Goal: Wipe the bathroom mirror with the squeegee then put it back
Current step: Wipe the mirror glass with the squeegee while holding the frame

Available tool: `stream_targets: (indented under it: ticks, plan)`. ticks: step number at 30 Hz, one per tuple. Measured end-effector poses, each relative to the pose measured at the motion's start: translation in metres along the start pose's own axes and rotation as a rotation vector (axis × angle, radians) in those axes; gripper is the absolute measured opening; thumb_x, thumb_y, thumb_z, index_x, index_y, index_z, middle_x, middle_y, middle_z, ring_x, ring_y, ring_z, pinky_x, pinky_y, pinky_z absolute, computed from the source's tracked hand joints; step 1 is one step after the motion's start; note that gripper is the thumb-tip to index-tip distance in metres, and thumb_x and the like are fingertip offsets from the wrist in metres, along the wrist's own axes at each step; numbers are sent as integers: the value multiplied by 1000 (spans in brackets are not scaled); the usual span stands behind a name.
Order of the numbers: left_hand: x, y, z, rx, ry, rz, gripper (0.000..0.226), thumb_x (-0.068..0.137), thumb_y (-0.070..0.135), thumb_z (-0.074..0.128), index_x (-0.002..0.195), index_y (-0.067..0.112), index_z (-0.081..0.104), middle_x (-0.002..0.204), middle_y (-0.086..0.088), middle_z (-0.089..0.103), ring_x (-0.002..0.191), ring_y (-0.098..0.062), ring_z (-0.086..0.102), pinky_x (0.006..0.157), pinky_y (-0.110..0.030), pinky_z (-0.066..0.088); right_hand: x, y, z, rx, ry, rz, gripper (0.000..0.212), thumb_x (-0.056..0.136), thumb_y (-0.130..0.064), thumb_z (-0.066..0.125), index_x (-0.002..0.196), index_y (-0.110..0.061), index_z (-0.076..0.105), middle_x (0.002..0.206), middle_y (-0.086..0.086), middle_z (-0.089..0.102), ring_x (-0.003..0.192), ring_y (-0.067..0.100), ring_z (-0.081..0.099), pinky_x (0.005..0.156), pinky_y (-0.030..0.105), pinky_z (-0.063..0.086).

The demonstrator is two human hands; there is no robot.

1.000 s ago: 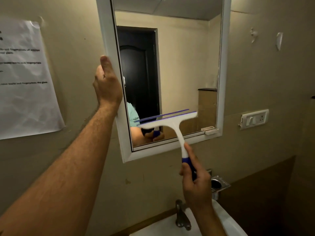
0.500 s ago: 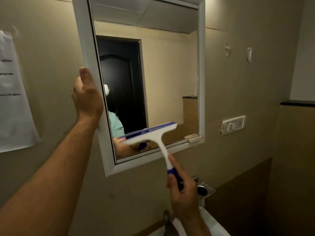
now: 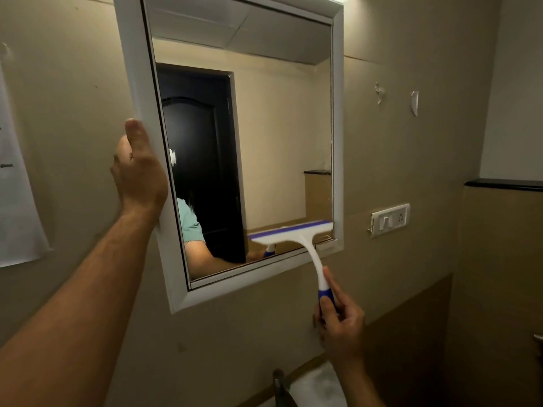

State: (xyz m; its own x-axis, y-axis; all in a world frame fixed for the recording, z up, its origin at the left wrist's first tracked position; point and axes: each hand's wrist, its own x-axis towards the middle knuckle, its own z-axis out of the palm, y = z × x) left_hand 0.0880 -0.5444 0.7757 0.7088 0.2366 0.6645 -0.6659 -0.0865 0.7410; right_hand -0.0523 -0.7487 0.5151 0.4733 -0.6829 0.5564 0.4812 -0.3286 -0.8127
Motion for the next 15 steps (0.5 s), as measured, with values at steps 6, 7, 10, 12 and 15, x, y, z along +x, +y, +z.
stream_targets:
  ticks: [6, 7, 10, 12, 15]
  plan:
    - [-2, 3, 0, 56, 8, 0, 42, 104, 45, 19, 66, 31, 32, 67, 14, 34, 59, -2, 34, 60, -20, 20, 28, -31, -2, 31, 34, 0, 42, 98, -13, 47, 126, -43, 57, 70, 6, 58, 52, 13, 45, 43, 21, 41]
    - [-2, 4, 0, 55, 11, 5, 42, 104, 45, 19, 66, 30, 33, 67, 13, 34, 57, 0, 32, 60, -21, 20, 39, -41, 0, 37, 28, -12, 42, 99, -14, 47, 127, -44, 56, 72, 9, 57, 51, 12, 45, 42, 20, 40]
    - [0, 2, -2, 42, 17, 8, 43, 104, 45, 19, 71, 28, 42, 68, 8, 39, 63, -13, 37, 62, -21, 20, 55, -54, 1, 71, 13, -45, 42, 99, -15, 47, 127, -46, 56, 74, 10, 56, 51, 11, 43, 41, 20, 39]
    - [2, 0, -2, 34, 13, 10, 48, 103, 46, 19, 88, 21, 56, 76, 3, 46, 80, -17, 40, 67, -21, 22, 49, -46, 1, 87, 11, -33, 43, 99, -14, 47, 125, -47, 57, 71, 9, 56, 51, 13, 43, 40, 21, 39]
    - [3, -1, -1, 32, 11, 5, 42, 103, 47, 18, 86, 25, 50, 70, 11, 43, 84, -17, 42, 65, -20, 23, 30, -30, -1, 80, 28, -11, 44, 98, -12, 48, 120, -49, 59, 65, 1, 59, 51, 14, 45, 42, 22, 41]
